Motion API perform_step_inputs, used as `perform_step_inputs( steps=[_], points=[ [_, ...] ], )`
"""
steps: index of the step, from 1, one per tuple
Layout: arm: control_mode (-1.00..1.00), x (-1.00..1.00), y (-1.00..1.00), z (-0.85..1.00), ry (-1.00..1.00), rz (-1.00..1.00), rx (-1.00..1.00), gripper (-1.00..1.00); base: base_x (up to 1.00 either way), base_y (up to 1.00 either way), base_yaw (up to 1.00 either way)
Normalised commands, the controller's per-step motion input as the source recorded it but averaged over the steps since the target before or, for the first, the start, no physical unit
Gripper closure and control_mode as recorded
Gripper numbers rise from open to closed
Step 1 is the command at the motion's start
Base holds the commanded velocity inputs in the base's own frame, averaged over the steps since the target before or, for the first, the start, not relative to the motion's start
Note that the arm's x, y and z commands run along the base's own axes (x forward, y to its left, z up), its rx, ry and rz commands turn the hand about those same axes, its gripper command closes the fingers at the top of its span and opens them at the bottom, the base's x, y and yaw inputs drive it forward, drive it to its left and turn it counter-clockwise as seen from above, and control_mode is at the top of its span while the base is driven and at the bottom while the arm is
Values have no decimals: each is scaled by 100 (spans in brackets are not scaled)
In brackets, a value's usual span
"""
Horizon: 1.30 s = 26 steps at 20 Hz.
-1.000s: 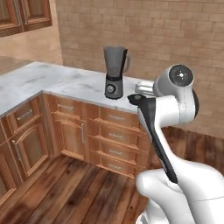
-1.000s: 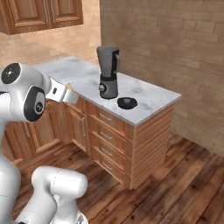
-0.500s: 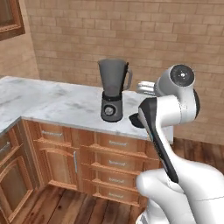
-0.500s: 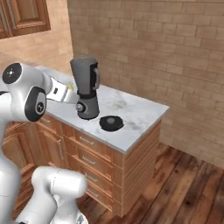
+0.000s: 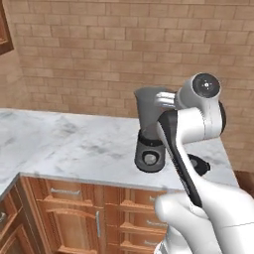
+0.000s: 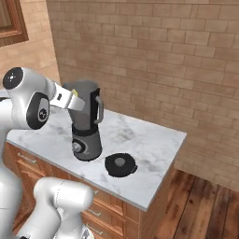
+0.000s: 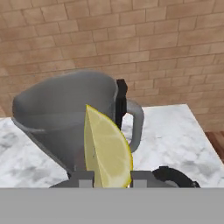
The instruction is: Grab the lemon wedge and onion from the fridge, place them in the blender, close the lid, and turn on the blender to create a marinade.
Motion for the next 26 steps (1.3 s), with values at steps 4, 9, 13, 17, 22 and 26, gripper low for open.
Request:
perform_step_inputs(
  steps=[4,9,13,17,22,26],
  points=[
    [100,0,0,0,0,0,0,100,68,13,-28],
    [-100,21,0,8,-2,-14,0,100,19,0,-11],
    [-100,34,0,42,-1,-13,0,100,0,0,0],
    [-100,35,0,52,-2,-4,0,100,0,0,0],
    [-100,43,0,19,8,0,0,100,0,0,0],
    [-100,48,1,-37,28,9,0,100,0,0,0]
  ],
)
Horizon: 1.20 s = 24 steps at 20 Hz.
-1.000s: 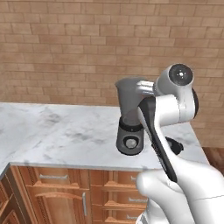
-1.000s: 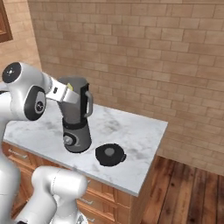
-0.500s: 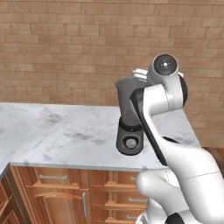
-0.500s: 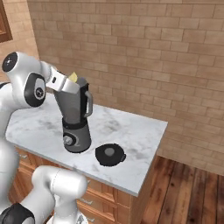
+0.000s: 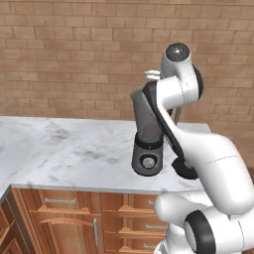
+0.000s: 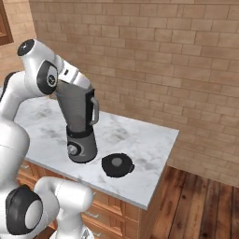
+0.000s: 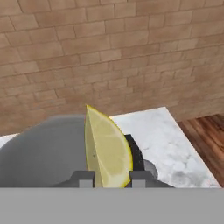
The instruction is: Grab the lemon wedge and onion from the fridge, place them in the blender, close the lid, and turn on the blender to create a marinade.
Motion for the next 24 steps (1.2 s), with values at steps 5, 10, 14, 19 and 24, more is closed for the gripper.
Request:
perform_step_inputs(
  steps=[5,10,14,19,24],
  points=[
    [-100,59,13,-61,24,14,0,100,0,0,0],
    [-100,57,12,-20,11,10,2,100,0,0,0],
    [-100,52,12,-11,0,7,1,100,0,0,0],
    [-100,56,17,-14,0,3,0,100,0,0,0],
    [-100,55,27,-16,0,0,0,100,0,0,0]
  ],
)
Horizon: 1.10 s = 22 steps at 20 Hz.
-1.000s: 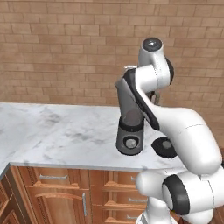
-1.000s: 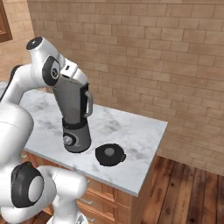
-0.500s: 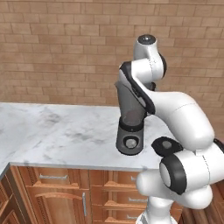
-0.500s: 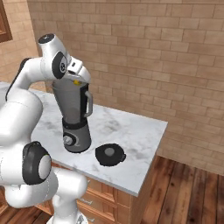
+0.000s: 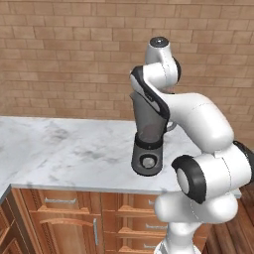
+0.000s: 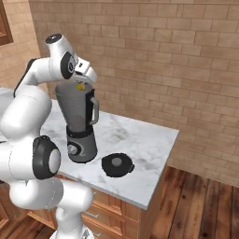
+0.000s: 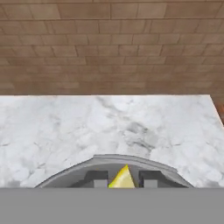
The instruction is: Grab the lemon wedge and onion from the fridge, place them in the blender, close the lid, and turn on the blender to create a marinade.
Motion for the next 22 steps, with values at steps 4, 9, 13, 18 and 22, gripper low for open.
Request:
perform_step_inputs(
  steps=[4,9,13,18,22],
  points=[
    [-100,26,27,-11,-5,0,0,-100,0,0,0],
    [-100,-13,1,0,-17,0,0,-100,0,0,0],
    [-100,-46,-13,4,-23,0,0,-100,0,0,0],
    [-100,-91,-77,1,-13,-5,8,-100,0,0,0],
    [-100,-96,-94,0,-1,-1,14,-100,0,0,0]
  ],
)
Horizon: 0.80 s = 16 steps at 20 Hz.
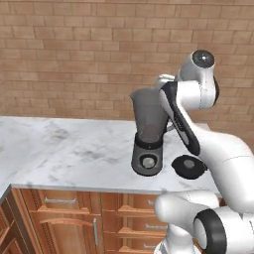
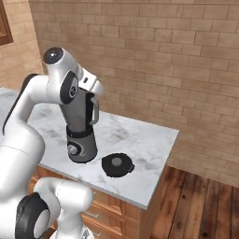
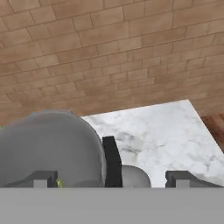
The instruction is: Grab the lemon wedge and onion from the fridge, place them in the blender, close the lid, and turn on the blender to create a marinade.
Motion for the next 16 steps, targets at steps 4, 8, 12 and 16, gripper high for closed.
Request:
perform_step_inputs(
  steps=[4,8,12,16],
  points=[
    [-100,-95,-82,0,0,0,12,-100,0,0,0],
    [-100,-71,-54,0,4,4,4,-100,0,0,0],
    [-100,-38,-13,0,4,3,0,-100,0,0,0],
    [-100,-25,0,0,5,0,0,-100,0,0,0]
  ],
)
